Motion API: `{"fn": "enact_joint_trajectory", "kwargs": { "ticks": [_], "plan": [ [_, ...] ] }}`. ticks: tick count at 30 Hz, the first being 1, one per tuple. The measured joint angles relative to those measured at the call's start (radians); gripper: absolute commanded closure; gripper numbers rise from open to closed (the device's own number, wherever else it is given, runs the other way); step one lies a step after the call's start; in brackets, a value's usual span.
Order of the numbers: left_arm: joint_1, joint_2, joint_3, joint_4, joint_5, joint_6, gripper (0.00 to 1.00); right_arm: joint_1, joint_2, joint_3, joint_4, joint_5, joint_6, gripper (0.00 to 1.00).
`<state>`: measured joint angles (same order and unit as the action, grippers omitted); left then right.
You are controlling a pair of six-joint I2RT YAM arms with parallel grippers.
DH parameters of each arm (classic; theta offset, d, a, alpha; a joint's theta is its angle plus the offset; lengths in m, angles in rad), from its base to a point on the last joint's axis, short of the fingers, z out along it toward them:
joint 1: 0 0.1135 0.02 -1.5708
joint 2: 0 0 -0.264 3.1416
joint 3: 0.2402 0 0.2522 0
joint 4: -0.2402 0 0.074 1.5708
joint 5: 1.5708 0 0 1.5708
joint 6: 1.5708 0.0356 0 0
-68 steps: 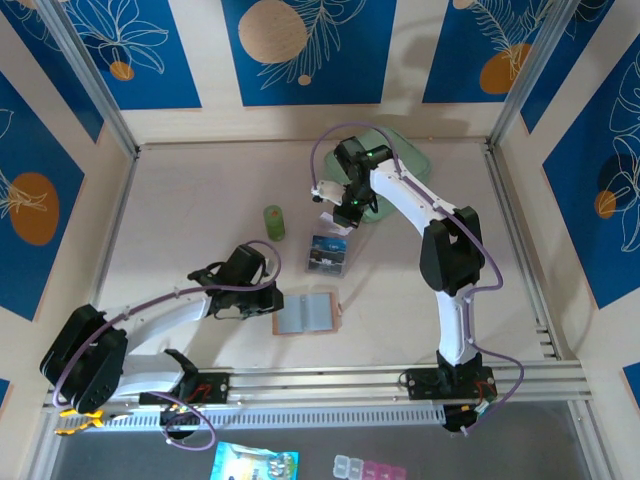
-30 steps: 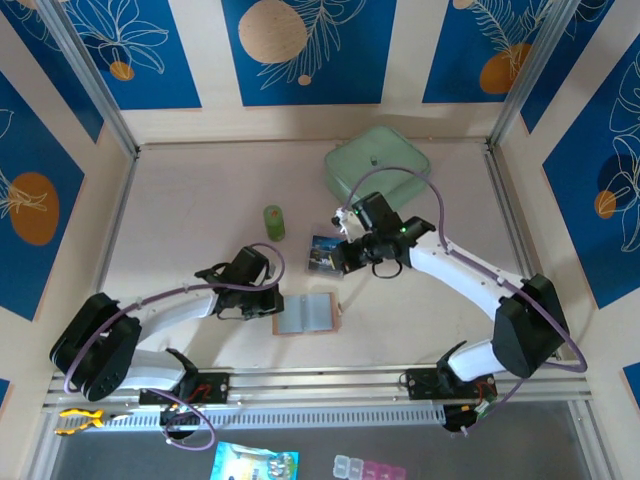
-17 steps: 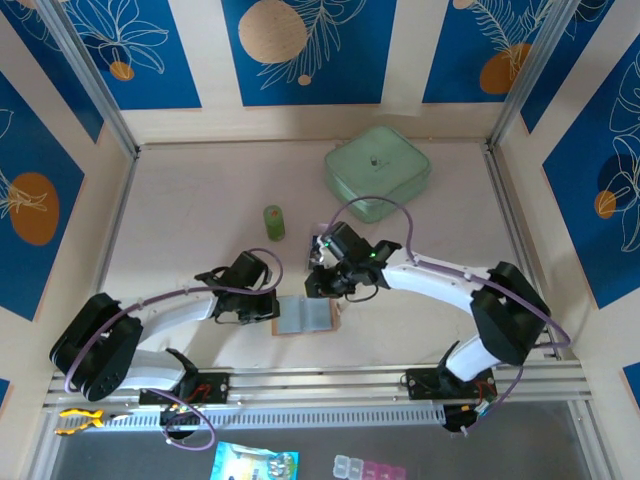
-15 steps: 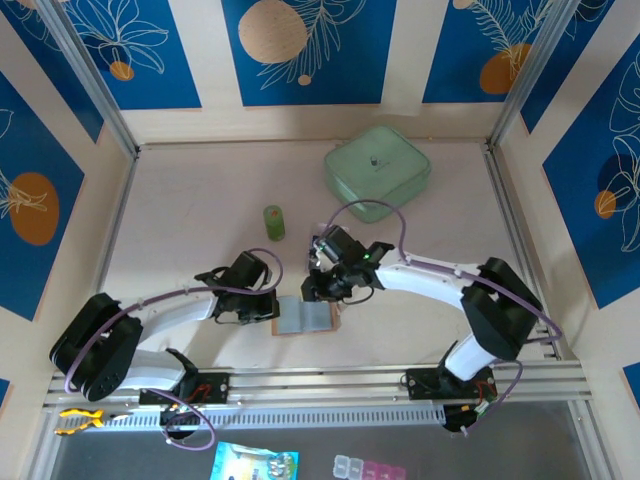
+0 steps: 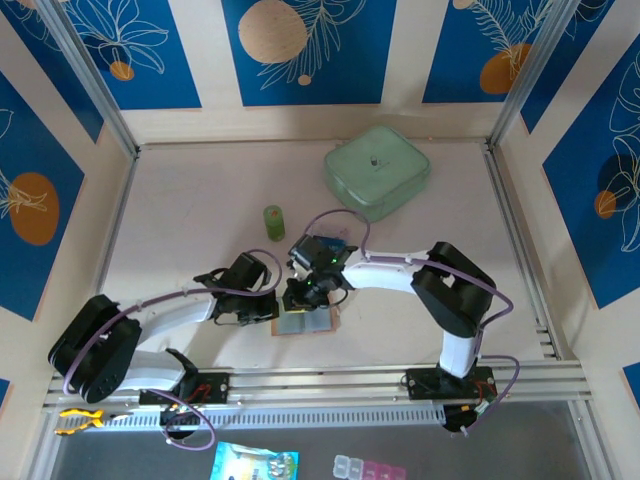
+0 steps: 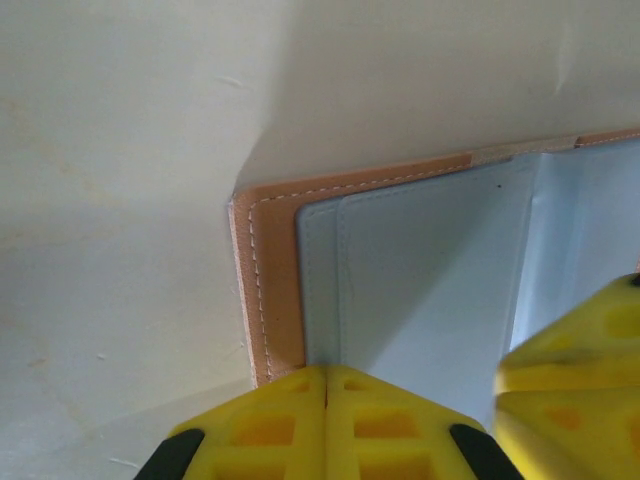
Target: Take the credit cards out of the card holder
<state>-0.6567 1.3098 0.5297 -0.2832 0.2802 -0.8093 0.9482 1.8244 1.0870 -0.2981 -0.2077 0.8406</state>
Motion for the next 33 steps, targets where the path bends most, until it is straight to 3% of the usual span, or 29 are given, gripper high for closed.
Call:
{"fn": "enact_joint_trajectory", "kwargs": {
  "ticks": [22,28,33],
  "plan": [
    [0.0,-0.018,-0.011,0.003,-0.001,0.0,0.95,-0.005,0.012,0.017,-0.076,0.039,-0.025,0.76],
    [0.0,-0.052,0.016,-0.073,-0.047,0.029,0.88,-0.042,-0.121,-0.002,-0.096,0.075,-0.06,0.67],
    [0.01,-0.1,0.077,-0.146,-0.122,0.082,0.75,-0.132,-0.28,-0.066,-0.14,0.134,-0.109,0.46]
  ]
}}
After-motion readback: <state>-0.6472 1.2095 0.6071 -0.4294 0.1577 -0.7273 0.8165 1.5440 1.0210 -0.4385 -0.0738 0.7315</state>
